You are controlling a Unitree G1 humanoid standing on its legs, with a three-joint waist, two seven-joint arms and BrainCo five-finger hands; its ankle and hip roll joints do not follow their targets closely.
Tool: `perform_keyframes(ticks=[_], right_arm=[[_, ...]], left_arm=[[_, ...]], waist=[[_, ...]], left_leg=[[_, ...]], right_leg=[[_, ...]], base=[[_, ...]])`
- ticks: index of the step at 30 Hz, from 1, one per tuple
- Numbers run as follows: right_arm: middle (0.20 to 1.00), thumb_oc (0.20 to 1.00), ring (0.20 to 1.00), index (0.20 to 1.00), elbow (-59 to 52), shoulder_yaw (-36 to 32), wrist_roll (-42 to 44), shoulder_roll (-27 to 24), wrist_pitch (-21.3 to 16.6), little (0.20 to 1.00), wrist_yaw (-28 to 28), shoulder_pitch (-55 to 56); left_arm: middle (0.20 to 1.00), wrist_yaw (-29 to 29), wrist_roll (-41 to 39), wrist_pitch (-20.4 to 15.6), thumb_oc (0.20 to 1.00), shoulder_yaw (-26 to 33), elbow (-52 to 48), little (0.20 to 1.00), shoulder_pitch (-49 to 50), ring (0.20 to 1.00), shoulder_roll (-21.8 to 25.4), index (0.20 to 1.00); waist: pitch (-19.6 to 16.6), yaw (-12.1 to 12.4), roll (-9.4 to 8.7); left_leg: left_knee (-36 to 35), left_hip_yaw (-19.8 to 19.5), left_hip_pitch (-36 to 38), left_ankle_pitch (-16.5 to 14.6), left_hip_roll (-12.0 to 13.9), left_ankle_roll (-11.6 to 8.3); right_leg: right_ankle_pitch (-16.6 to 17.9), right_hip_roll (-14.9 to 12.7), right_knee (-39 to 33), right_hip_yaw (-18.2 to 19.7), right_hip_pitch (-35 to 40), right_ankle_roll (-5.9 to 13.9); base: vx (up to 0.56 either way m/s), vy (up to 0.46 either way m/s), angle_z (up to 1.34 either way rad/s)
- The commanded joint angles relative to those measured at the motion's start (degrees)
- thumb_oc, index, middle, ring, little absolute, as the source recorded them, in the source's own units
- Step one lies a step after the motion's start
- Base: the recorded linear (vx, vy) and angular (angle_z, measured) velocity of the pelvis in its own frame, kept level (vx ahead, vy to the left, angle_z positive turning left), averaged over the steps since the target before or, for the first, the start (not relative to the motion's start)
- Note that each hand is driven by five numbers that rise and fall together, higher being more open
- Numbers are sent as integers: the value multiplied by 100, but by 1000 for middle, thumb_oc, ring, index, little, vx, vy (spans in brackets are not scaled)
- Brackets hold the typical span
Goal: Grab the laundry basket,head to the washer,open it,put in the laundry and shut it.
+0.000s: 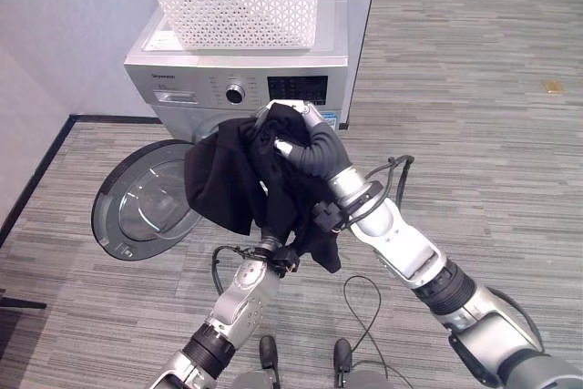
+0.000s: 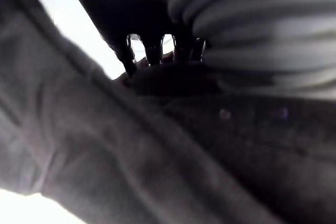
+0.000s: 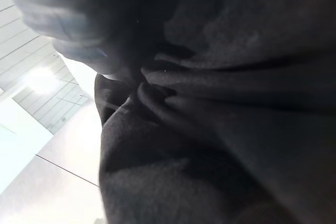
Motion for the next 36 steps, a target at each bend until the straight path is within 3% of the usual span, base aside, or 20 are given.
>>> perform_keyframes(ticks=[1, 8, 22, 36], right_arm=[[200, 200, 200, 200, -297, -142, 165, 414, -226, 200, -148, -603], [200, 200, 200, 200, -254, 46, 319, 582, -220, 200, -144, -672], [200, 200, 200, 200, -227, 250, 444, 764, -251, 200, -188, -789], [200, 200, 200, 200, -180, 224, 377, 774, -221, 200, -233, -691]], left_arm=[[1000, -117, -233, -361, 1000, -290, 69, 1000, -558, 1000, -87, 1000], [1000, -156, -613, -364, 1000, -414, 31, 1000, -565, 1000, -150, 1000], [1000, 93, -34, -359, 1000, -654, 225, 1000, -766, 1000, -240, 1000], [1000, 86, -27, -381, 1000, -608, 117, 1000, -764, 1000, -196, 1000]], waist=[[153, -89, -302], [218, -85, -258], [212, -62, -338], [204, -72, -323]], left_leg=[[16, 156, -75, -349, 80, -98], [16, 168, -143, -337, 61, -91], [16, 158, -132, -365, 56, -87], [16, 197, -80, -409, 43, -78]], right_leg=[[-952, -516, 216, 91, 407, 485], [-889, -528, 164, 112, 337, 498], [-844, -519, 53, 74, 401, 499], [-813, -533, 22, 57, 439, 512]], base=[[0, 0, 0], [-10, -5, -9], [0, 0, 0], [0, 0, 0]])
